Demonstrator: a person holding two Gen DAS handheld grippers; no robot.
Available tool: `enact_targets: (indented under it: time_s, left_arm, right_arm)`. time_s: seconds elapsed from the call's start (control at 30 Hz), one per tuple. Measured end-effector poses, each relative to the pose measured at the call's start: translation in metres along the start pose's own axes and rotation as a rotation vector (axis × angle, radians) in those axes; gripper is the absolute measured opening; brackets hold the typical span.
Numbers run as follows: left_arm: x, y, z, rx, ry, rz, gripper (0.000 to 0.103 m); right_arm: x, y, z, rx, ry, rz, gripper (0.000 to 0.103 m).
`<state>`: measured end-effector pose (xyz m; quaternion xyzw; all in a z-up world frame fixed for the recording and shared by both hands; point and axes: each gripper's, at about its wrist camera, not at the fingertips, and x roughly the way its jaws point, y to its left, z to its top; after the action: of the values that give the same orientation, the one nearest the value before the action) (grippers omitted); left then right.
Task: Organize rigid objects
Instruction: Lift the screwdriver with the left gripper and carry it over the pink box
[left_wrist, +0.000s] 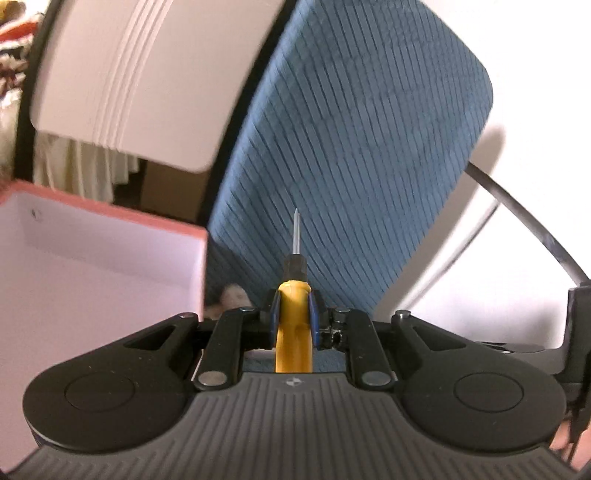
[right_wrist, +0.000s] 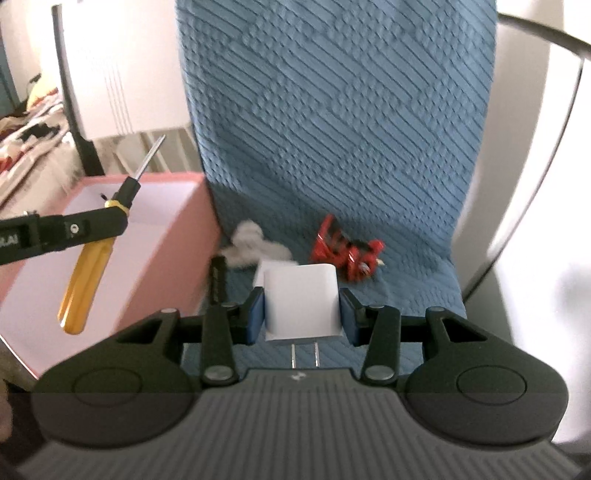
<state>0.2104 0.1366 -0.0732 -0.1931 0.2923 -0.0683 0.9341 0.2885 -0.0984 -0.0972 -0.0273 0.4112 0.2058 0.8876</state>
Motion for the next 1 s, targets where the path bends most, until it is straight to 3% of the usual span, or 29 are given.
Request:
enact_targets:
  time_s: [0.1, 0.5, 1.0]
  left_arm:
    - [-0.008, 0.01, 0.006, -0.03, -0.029, -0.006, 0.019]
    - [-0.026, 0.052, 0.022, -0.052, -0.07, 0.084, 0.019]
    - [-0.051, 0.118, 0.016, -0.131, -0.076, 0.184, 0.019]
  right_arm:
    - [0.0, 0.01, 0.008, -0.006, -0.019, 0.025, 0.046]
    - [0.003, 0.053, 0.037, -0.068, -0.053, 0.094, 0.046]
    - [0.024, 0.12, 0.054, -0.12, 0.01, 0.202, 0.046]
